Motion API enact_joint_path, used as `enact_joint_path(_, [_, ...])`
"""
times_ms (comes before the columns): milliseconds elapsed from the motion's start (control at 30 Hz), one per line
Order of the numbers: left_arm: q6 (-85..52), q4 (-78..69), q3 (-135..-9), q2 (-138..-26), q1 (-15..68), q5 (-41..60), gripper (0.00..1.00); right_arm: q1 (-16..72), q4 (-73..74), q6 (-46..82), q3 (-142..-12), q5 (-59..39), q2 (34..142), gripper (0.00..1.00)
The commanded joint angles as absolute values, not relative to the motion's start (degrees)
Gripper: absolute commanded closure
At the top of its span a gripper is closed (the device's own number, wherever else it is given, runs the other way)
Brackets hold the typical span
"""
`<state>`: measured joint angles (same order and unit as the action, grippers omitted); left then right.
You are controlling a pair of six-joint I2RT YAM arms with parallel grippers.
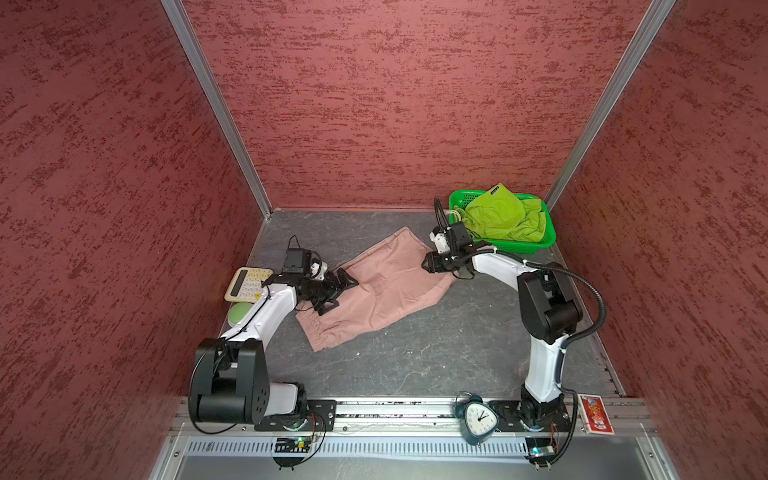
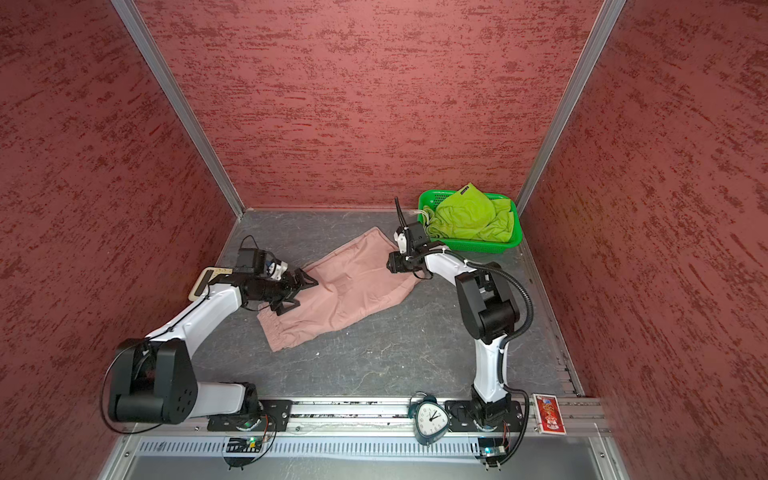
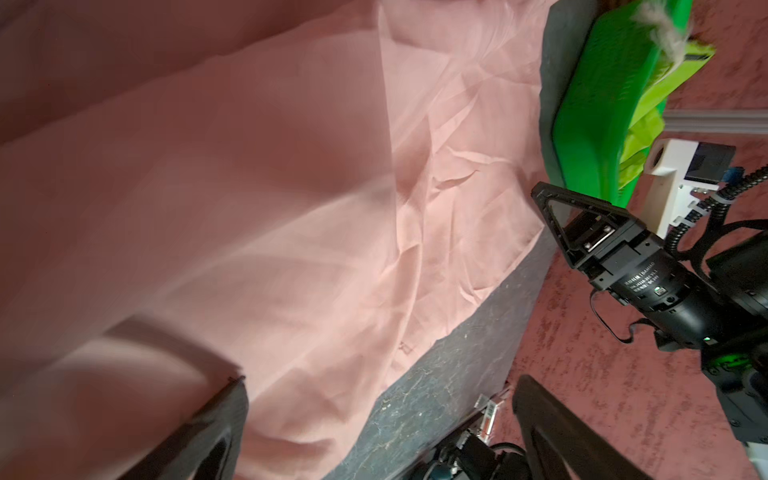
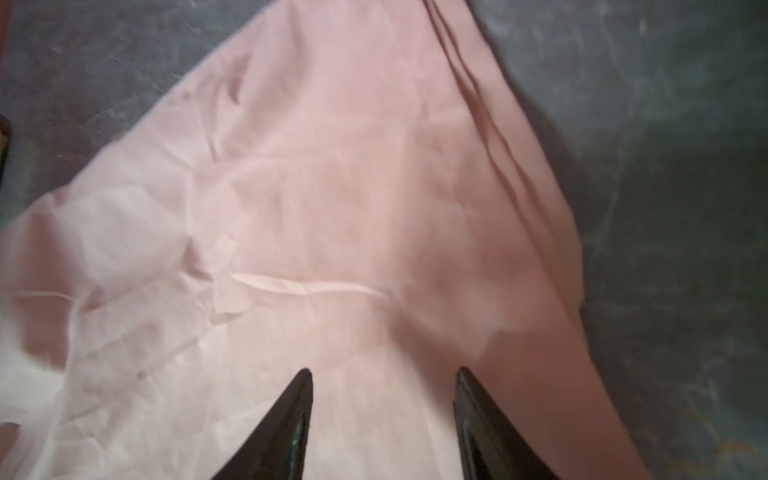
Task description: Fold and stack the shorts
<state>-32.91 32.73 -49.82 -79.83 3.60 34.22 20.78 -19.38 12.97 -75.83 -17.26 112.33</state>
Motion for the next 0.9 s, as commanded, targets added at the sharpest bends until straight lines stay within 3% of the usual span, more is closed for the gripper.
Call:
enact_joint_path(0, [-31.6,31.0,-51.9,-82.9,5.8,26.3,0.01,19.0,-12.0,17.2,-70.6,-15.0,107.7,0.43])
enact_joint_path(433, [-26.1,29.7,-52.7,-92.6,7.8,22.6,0.01,15.1,-9.8,27.4,-49.6,-9.7,95.2,0.41])
enact_joint_path(667, [-22.6,34.4,-58.3,-87.4,6.9,21.6,0.01,14.9,-12.5,26.7,-49.3,-9.2,86.3,0.32])
enact_joint_path(867, [-21.4,38.6,-61.9,-80.4,5.6,22.1,0.01,14.6,-5.7,28.8,-49.5,-14.3,91.3,0.22])
